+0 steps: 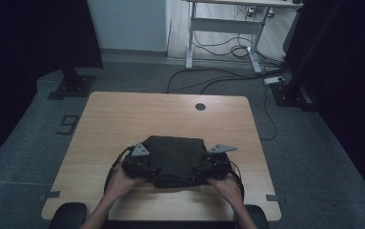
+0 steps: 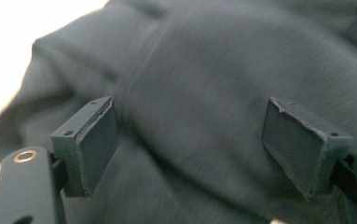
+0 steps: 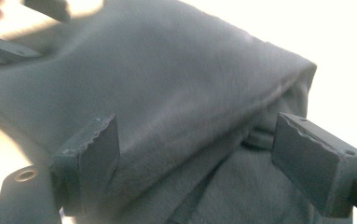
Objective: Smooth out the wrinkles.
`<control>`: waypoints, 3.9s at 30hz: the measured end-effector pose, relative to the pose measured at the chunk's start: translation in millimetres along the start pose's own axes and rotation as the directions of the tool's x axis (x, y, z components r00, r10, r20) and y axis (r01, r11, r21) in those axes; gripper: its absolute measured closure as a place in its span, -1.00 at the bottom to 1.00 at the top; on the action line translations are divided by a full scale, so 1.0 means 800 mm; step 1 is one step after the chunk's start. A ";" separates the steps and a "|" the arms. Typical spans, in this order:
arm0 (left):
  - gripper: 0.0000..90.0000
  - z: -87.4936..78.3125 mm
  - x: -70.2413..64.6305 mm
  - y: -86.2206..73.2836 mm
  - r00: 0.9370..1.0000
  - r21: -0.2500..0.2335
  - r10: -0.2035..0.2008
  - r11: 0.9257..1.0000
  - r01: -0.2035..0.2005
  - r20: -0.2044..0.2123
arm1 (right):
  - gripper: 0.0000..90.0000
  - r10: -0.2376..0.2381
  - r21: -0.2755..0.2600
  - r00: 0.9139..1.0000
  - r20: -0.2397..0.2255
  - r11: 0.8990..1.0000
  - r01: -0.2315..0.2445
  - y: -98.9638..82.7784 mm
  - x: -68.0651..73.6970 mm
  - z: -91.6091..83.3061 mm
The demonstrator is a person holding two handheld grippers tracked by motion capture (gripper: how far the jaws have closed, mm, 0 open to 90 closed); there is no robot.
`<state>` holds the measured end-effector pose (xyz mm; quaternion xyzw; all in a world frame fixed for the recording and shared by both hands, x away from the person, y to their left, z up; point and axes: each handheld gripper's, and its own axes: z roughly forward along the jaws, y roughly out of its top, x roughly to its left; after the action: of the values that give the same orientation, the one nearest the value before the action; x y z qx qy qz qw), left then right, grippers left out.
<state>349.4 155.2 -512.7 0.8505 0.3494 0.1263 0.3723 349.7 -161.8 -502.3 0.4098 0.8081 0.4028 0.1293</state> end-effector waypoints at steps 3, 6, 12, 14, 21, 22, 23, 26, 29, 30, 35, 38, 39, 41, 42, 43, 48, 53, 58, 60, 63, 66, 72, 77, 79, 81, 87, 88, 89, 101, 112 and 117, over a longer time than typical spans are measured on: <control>-0.52 0.003 0.000 -0.018 1.000 0.033 0.002 0.999 -0.001 -0.017 | -0.64 0.032 0.032 0.999 0.027 0.999 -0.033 -0.013 0.001 0.005; -0.49 0.002 -0.003 -0.027 1.000 0.030 0.008 1.000 -0.007 -0.028 | -0.58 0.031 0.050 0.999 0.030 0.998 -0.032 -0.027 0.003 0.006; -0.48 0.007 -0.006 -0.031 0.998 0.030 0.030 0.999 -0.029 -0.052 | -0.52 0.029 0.066 0.999 0.037 0.997 -0.032 -0.042 0.004 0.021; -0.48 0.009 -0.004 -0.032 0.998 0.027 0.031 0.999 -0.029 -0.050 | -0.51 0.013 0.065 0.999 0.041 0.998 -0.016 -0.042 0.005 0.024; -0.47 0.021 0.011 -0.025 0.998 0.007 0.023 1.000 -0.022 -0.066 | -0.50 0.020 0.050 0.999 0.031 0.999 -0.022 -0.034 -0.007 0.041; -0.47 0.023 0.014 -0.023 0.997 0.005 0.021 1.000 -0.020 -0.070 | -0.50 0.022 0.047 0.999 0.032 0.999 -0.024 -0.031 -0.010 0.043; -0.47 0.025 0.017 -0.021 0.997 0.005 0.018 1.000 -0.018 -0.072 | -0.50 0.023 0.046 0.999 0.035 0.999 -0.025 -0.028 -0.014 0.047; -0.47 0.033 0.028 -0.012 0.997 0.009 0.011 1.000 -0.010 -0.081 | -0.50 0.023 0.046 0.999 0.047 0.999 -0.025 -0.018 -0.023 0.057; -0.47 0.041 0.042 -0.002 0.996 0.013 0.001 1.000 0.000 -0.089 | -0.49 0.030 0.046 0.998 0.057 0.998 -0.033 -0.005 -0.033 0.070; -0.47 0.044 0.047 0.001 0.996 0.014 -0.003 1.000 0.004 -0.090 | -0.49 0.033 0.048 0.998 0.061 0.998 -0.036 -0.001 -0.037 0.074; -0.47 0.059 0.072 0.016 0.994 0.009 -0.020 1.000 0.021 -0.107 | -0.48 0.046 0.032 0.995 0.090 0.998 -0.049 0.021 -0.055 0.097; -0.46 0.067 0.087 0.020 0.993 -0.016 -0.046 0.999 0.045 -0.109 | -0.49 0.054 0.022 0.994 0.096 0.998 -0.056 0.030 -0.063 0.108; -0.46 0.067 0.089 0.021 0.993 -0.018 -0.044 0.999 0.043 -0.110 | -0.49 0.055 0.020 0.993 0.100 0.998 -0.057 0.033 -0.066 0.111; -0.46 0.068 0.091 0.022 0.993 -0.016 -0.044 0.999 0.042 -0.110 | -0.49 0.056 0.020 0.994 0.099 0.998 -0.058 0.036 -0.068 0.114; -0.46 0.068 0.090 0.022 0.993 -0.016 -0.043 0.999 0.041 -0.112 | -0.49 0.056 0.022 0.994 0.097 0.998 -0.059 0.036 -0.068 0.114; -0.46 0.068 0.090 0.022 0.993 -0.018 -0.043 0.999 0.041 -0.111 | -0.49 0.056 0.021 0.994 0.094 0.998 -0.059 0.036 -0.068 0.113; -0.48 0.067 0.092 0.020 0.994 -0.033 -0.046 0.999 0.043 -0.098 | -0.49 0.065 0.007 0.994 0.089 0.998 -0.066 0.034 -0.068 0.112; -0.55 0.066 0.091 0.023 0.995 -0.021 -0.040 0.999 0.038 -0.095 | -0.51 0.075 0.009 0.995 0.072 0.997 -0.075 0.034 -0.071 0.109; -0.67 0.060 0.090 0.023 0.995 -0.022 -0.039 0.999 0.037 -0.088 | -0.54 0.076 0.012 0.995 0.057 0.997 -0.077 0.038 -0.070 0.102; -0.68 0.055 0.089 0.022 0.996 -0.022 -0.034 0.999 0.033 -0.086 | -0.54 0.065 0.011 0.997 0.044 0.998 -0.065 0.038 -0.067 0.098; -0.69 0.046 0.087 0.020 0.996 -0.026 -0.032 0.999 0.030 -0.083 | -0.58 0.053 -0.001 0.998 0.033 0.999 -0.053 0.039 -0.065 0.090; -0.69 0.034 0.084 0.017 0.996 -0.030 -0.022 0.999 0.020 -0.084 | -0.64 0.041 -0.004 0.999 0.021 0.999 -0.041 0.040 -0.062 0.078; -0.75 0.009 0.079 0.009 0.997 -0.054 -0.027 0.998 0.022 -0.078 | -0.70 -0.022 0.007 1.000 0.019 1.000 0.022 0.043 -0.053 0.051; -0.87 -0.014 0.074 0.003 0.995 -0.042 -0.001 0.999 -0.004 -0.103 | -0.77 -0.057 -0.006 0.998 0.021 0.998 0.057 0.043 -0.047 0.025; -0.91 -0.024 0.071 -0.001 0.993 -0.032 0.020 0.999 -0.024 -0.116 | -0.82 -0.070 -0.015 0.997 0.027 0.997 0.070 0.042 -0.046 0.014; -0.92 -0.031 0.069 -0.004 0.991 -0.029 0.029 0.999 -0.033 -0.132 | -0.90 -0.080 -0.019 0.996 0.032 0.997 0.081 0.039 -0.045 0.004; -0.97 -0.053 0.069 -0.024 0.985 -0.021 0.039 0.999 -0.043 -0.168 | -1.00 -0.088 -0.019 0.995 0.055 0.996 0.090 0.026 -0.044 -0.020; -0.97 -0.055 0.069 -0.027 0.985 -0.019 0.036 0.999 -0.040 -0.168 | -1.00 -0.086 -0.019 0.995 0.058 0.996 0.087 0.022 -0.045 -0.024; -0.97 -0.057 0.070 -0.033 0.985 -0.017 0.030 0.999 -0.033 -0.171 | -1.00 -0.083 -0.019 0.995 0.059 0.996 0.085 0.020 -0.045 -0.026; -0.99 -0.053 0.082 -0.078 0.983 0.034 -0.029 0.999 0.036 -0.179 | -1.00 -0.039 0.009 0.991 0.126 0.999 0.038 -0.038 -0.069 -0.036; -1.00 -0.035 0.086 -0.089 0.988 0.078 -0.063 0.994 0.075 -0.142 | -1.00 0.022 0.065 0.989 0.143 0.997 -0.032 -0.082 -0.092 -0.013; -1.00 -0.035 0.087 -0.089 0.987 0.082 -0.077 0.993 0.089 -0.139 | -1.00 -0.009 0.062 0.987 0.163 0.998 -0.001 -0.084 -0.091 -0.010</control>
<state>351.0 252.5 -548.1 0.8402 0.4141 0.1527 0.3150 353.9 -244.4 -556.7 0.4435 0.8079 0.3421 0.1832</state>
